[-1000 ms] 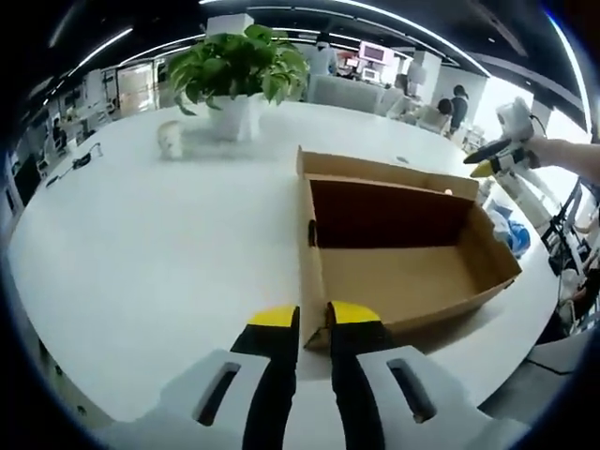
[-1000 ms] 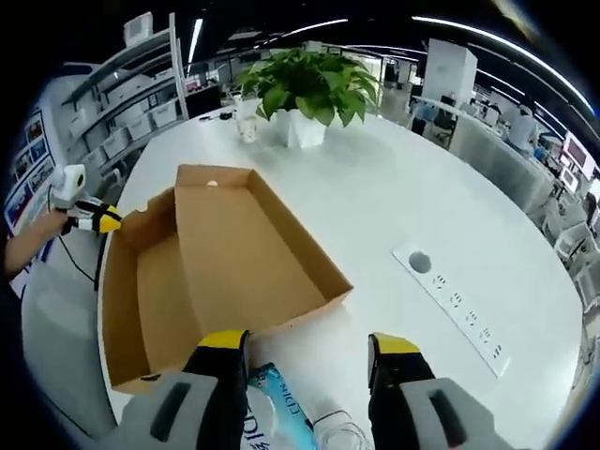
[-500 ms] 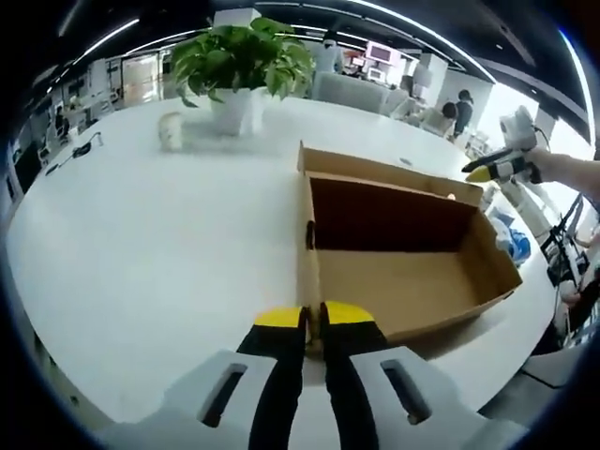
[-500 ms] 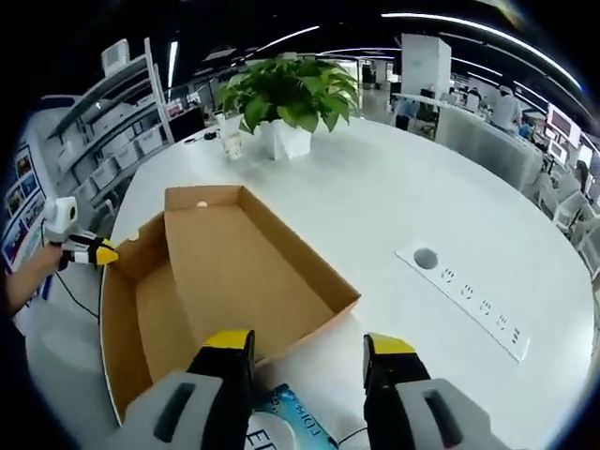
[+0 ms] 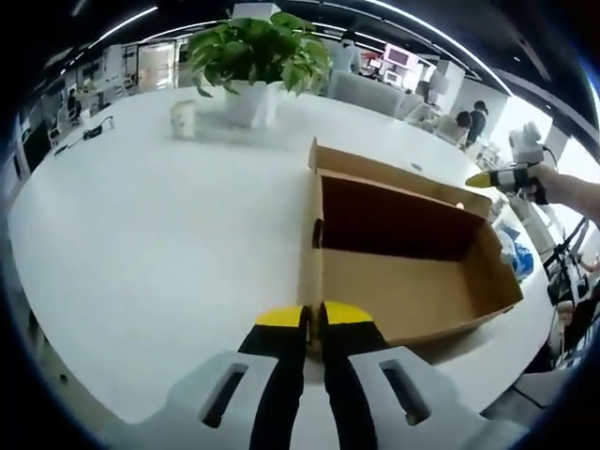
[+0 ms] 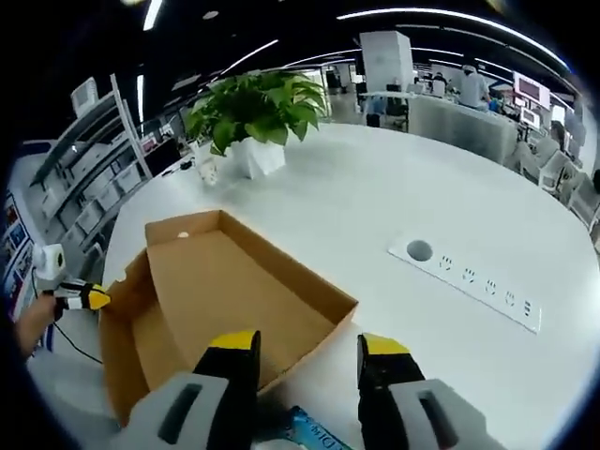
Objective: Operate the shoe box by opening the lid, removing the specified soft item, and placing it in the target area until the item is outside and the box remains undamaged.
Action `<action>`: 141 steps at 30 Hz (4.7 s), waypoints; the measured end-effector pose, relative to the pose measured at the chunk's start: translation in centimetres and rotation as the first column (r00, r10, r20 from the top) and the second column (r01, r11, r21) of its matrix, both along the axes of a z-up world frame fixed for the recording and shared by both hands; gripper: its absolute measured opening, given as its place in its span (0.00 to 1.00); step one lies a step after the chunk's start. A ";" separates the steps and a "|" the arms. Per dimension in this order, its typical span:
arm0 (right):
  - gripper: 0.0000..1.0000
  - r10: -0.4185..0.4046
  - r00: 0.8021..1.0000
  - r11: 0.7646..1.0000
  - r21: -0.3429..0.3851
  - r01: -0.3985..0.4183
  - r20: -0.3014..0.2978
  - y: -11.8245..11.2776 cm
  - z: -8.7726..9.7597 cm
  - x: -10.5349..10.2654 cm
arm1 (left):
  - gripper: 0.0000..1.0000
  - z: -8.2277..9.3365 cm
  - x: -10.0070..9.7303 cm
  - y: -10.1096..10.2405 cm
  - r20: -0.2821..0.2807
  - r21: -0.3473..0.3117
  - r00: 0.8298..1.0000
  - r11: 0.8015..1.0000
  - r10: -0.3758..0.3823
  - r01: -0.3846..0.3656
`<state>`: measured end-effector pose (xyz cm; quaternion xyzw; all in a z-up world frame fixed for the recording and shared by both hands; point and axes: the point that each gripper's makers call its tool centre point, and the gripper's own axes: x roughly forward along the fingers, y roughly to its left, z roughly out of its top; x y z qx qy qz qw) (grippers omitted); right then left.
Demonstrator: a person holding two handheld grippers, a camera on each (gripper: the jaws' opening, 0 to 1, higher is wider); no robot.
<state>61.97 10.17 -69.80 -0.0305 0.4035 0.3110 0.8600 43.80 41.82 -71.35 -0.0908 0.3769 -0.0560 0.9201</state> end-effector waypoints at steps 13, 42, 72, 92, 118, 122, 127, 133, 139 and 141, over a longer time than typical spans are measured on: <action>0.29 -0.227 0.972 0.969 0.085 0.232 -0.069 -0.7 -0.6 2.6 | 0.04 0.0 -0.1 0.0 -0.007 0.016 1.000 1.000 -0.001 0.001; 0.20 -0.376 0.902 0.926 -0.072 0.369 -0.210 -1.0 -3.9 2.7 | 0.03 -0.4 0.3 0.3 -0.042 0.055 0.999 0.998 -0.018 0.020; 0.00 -0.370 0.918 0.929 -0.082 0.362 -0.142 -0.7 -2.3 2.1 | 0.02 -0.6 0.3 0.2 -0.045 0.044 0.999 0.999 -0.017 0.019; 0.00 -0.376 0.922 0.927 -0.034 0.374 -0.098 -0.6 0.0 2.2 | 0.02 -0.3 0.0 -0.1 -0.053 0.032 0.998 0.999 -0.019 0.021; 0.00 -0.351 0.936 0.936 0.030 0.352 -0.014 0.2 3.8 2.2 | 0.02 -0.2 -0.1 0.1 -0.059 0.030 0.998 0.999 -0.023 0.025; 0.00 -0.352 0.936 0.935 0.034 0.352 -0.009 0.1 4.1 2.0 | 0.02 -0.2 -0.2 0.1 -0.058 0.030 0.998 0.999 -0.025 0.027; 0.00 -0.352 0.936 0.935 0.041 0.352 -0.002 0.0 4.4 1.6 | 0.02 -0.2 -0.1 0.1 -0.058 0.033 0.998 0.999 -0.027 0.029; 0.00 -0.350 0.937 0.935 0.062 0.349 0.017 0.0 5.2 1.6 | 0.02 -0.3 -0.1 0.0 -0.060 0.035 0.998 0.999 -0.028 0.030; 0.00 -0.346 0.938 0.936 0.079 0.343 0.032 0.0 5.7 1.3 | 0.02 -0.3 -0.1 0.0 -0.059 0.038 0.998 0.999 -0.028 0.030; 0.00 -0.343 0.939 0.937 0.083 0.339 0.037 0.1 6.0 1.2 | 0.02 -0.3 -0.1 0.0 -0.060 0.039 0.998 0.999 -0.028 0.030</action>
